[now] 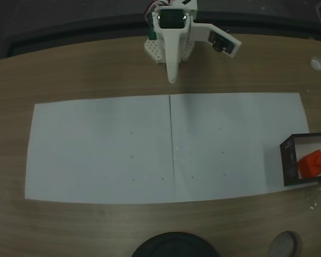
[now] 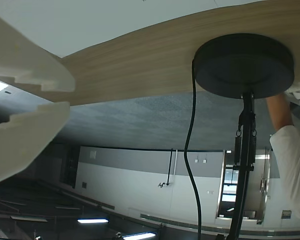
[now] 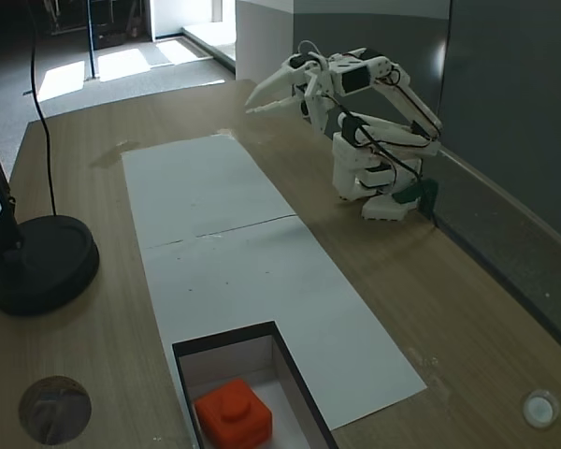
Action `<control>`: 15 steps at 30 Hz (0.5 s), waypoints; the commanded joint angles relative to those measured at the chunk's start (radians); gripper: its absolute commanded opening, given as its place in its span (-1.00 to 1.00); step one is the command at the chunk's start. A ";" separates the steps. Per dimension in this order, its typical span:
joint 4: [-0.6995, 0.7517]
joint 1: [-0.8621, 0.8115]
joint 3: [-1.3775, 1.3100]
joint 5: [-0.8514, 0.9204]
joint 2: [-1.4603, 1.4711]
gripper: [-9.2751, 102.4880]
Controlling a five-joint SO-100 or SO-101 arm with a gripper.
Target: Grab a orange square and put it in the box.
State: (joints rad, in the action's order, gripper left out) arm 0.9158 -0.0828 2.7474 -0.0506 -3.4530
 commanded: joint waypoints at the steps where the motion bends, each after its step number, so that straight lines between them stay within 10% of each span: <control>1: -0.069 -0.002 0.092 0.002 -0.025 -0.83; 15: 0.038 -0.002 0.351 -0.005 -0.023 -0.84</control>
State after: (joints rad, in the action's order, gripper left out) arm 0.9204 -0.0874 3.1109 -0.0522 -3.4530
